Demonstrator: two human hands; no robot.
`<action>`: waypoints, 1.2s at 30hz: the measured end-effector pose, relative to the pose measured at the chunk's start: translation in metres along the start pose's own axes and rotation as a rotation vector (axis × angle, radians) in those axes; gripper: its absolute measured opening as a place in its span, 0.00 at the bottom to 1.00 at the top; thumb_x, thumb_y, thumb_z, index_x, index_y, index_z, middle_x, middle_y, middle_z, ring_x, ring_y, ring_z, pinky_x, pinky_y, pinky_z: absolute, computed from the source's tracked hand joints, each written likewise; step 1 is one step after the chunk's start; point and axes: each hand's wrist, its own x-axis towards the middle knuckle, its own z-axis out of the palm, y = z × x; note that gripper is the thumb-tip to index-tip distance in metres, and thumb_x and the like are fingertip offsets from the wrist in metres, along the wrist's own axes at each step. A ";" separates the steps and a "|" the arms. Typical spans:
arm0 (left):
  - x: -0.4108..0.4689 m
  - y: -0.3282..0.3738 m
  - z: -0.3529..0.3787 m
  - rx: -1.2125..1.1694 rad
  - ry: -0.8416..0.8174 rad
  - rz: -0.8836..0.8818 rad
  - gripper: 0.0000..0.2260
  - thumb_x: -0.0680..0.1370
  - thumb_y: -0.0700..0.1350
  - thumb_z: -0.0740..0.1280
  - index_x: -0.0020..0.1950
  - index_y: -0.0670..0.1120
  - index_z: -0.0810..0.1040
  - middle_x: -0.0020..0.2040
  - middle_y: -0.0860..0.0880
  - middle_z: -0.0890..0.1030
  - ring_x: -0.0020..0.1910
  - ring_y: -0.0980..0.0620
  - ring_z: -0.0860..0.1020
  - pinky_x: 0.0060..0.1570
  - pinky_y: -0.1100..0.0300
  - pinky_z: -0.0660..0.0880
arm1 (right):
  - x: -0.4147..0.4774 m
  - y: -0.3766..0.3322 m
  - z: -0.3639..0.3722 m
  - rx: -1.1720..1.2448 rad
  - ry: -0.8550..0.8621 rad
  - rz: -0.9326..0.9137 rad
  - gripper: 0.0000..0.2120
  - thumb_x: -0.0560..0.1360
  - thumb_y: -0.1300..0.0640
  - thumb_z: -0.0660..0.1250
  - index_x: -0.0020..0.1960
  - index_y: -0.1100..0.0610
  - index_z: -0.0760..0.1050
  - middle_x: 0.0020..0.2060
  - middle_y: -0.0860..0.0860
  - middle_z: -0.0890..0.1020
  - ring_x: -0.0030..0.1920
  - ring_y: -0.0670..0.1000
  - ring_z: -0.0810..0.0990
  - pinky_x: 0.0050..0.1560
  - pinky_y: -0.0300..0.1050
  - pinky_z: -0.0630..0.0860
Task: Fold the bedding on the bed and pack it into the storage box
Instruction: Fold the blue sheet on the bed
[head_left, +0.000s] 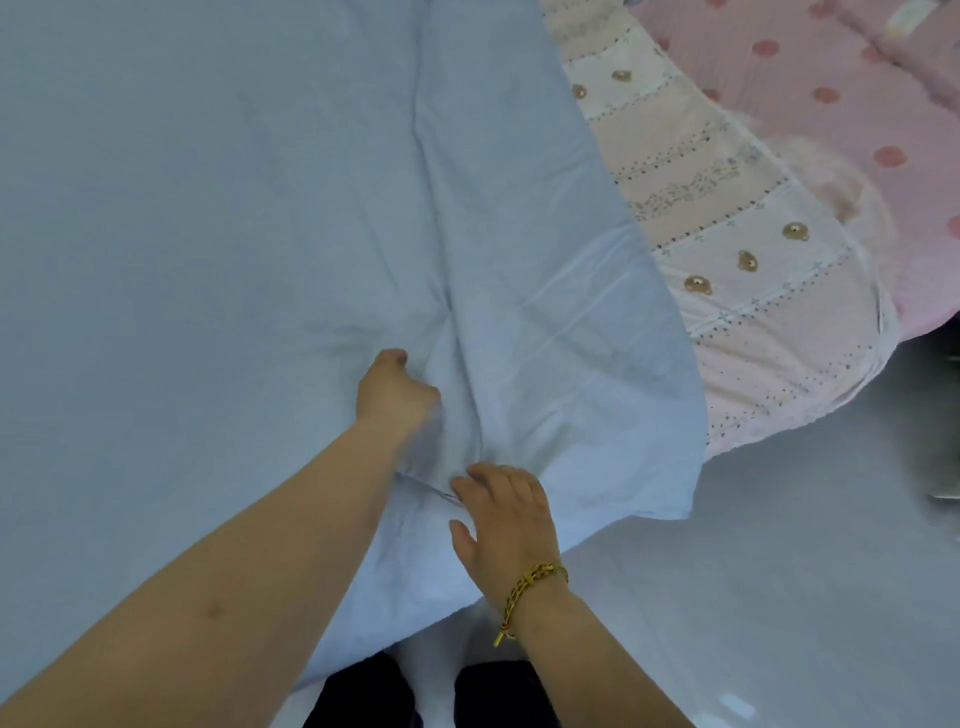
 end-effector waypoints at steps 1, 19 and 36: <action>-0.003 -0.005 -0.003 -0.051 -0.004 -0.013 0.26 0.72 0.36 0.69 0.68 0.39 0.67 0.65 0.42 0.73 0.62 0.44 0.73 0.61 0.58 0.69 | 0.000 -0.003 -0.001 -0.035 -0.031 0.038 0.23 0.54 0.44 0.75 0.47 0.48 0.77 0.40 0.45 0.82 0.42 0.47 0.78 0.48 0.43 0.79; -0.087 -0.153 -0.183 -0.508 -0.008 -0.182 0.11 0.72 0.29 0.67 0.43 0.45 0.73 0.25 0.53 0.72 0.24 0.61 0.74 0.32 0.63 0.72 | -0.020 -0.161 -0.010 0.996 -0.621 0.656 0.11 0.75 0.50 0.60 0.34 0.48 0.69 0.33 0.42 0.73 0.34 0.40 0.72 0.37 0.25 0.68; -0.169 -0.244 -0.186 -0.439 -0.189 -0.109 0.08 0.75 0.33 0.65 0.38 0.42 0.77 0.33 0.48 0.80 0.32 0.56 0.79 0.31 0.71 0.76 | -0.107 -0.281 -0.015 2.052 -0.267 1.193 0.07 0.73 0.61 0.62 0.50 0.60 0.74 0.33 0.50 0.84 0.32 0.47 0.83 0.30 0.38 0.78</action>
